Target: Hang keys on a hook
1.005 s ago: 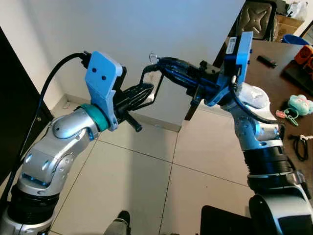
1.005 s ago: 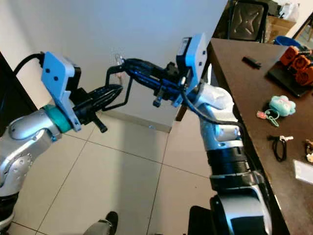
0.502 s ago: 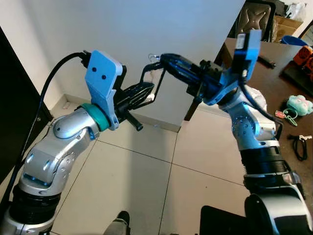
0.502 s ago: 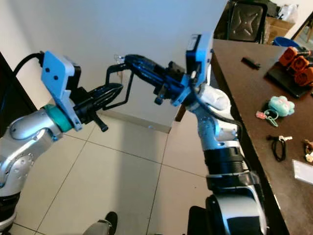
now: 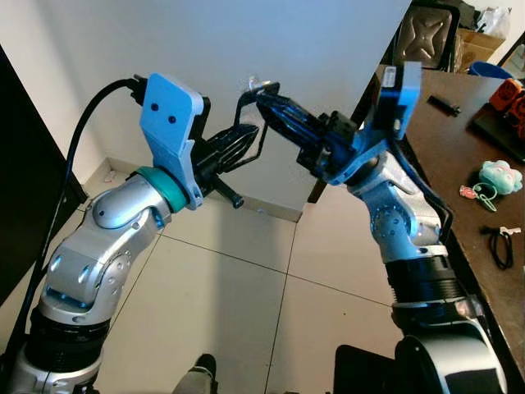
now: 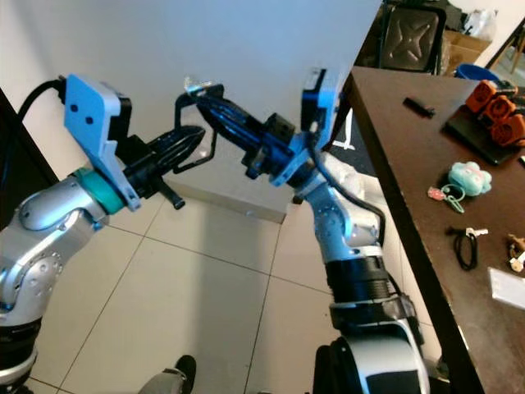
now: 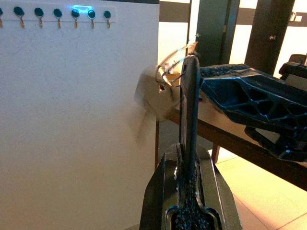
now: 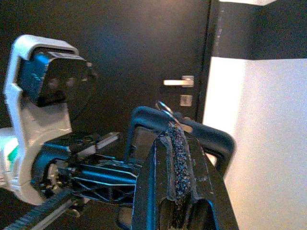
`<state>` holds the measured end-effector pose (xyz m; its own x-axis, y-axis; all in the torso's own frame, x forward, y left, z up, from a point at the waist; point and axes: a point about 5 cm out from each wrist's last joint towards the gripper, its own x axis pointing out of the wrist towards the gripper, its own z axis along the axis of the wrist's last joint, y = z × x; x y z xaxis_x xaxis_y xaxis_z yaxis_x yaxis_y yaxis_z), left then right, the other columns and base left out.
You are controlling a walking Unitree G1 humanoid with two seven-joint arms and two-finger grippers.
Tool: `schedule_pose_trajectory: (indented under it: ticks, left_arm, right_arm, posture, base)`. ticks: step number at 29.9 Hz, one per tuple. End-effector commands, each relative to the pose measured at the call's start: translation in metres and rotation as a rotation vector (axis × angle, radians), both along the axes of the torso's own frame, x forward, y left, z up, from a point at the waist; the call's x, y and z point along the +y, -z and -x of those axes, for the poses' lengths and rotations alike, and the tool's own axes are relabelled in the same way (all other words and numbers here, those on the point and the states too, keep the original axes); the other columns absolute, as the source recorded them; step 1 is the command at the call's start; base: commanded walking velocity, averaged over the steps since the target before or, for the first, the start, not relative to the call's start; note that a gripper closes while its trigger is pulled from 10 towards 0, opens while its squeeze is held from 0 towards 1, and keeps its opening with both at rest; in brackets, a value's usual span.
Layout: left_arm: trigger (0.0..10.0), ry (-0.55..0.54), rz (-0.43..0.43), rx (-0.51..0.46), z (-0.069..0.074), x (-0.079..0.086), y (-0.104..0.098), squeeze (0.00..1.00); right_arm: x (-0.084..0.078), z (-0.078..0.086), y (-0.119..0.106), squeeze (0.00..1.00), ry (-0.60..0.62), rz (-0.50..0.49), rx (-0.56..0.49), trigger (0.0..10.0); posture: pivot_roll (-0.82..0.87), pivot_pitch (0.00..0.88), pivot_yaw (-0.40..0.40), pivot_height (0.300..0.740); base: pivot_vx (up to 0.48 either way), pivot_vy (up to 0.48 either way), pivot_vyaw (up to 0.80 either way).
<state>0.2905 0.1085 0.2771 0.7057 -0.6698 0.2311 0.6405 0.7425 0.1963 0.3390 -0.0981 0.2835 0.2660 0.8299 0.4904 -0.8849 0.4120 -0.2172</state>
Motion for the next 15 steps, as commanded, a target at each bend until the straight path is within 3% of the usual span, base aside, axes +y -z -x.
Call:
schedule_pose_trajectory:
  ticks: [1,2,15]
  left_arm:
    - [3.8,0.017,0.001,-0.010,0.000,-0.004,-0.001,0.00]
    - [3.9,0.018,0.001,-0.009,0.001,-0.004,-0.001,0.00]
    - [3.8,0.029,-0.003,-0.005,0.002,-0.006,0.000,0.00]
  right_arm:
    - [-0.006,-0.002,-0.004,0.62,0.029,-0.005,-0.011,10.0]
    - [-0.008,-0.001,-0.007,1.00,0.015,-0.009,-0.015,10.0]
    - [-0.013,0.005,-0.029,1.00,0.006,0.003,-0.106,10.0]
  posture:
    - [0.11,0.081,-0.041,0.740]
    - [0.10,0.082,-0.042,0.740]
    - [0.11,0.083,-0.049,0.740]
  base:
    - [0.000,0.000,0.00]
    - [0.000,0.000,0.00]
    - [0.000,0.000,0.00]
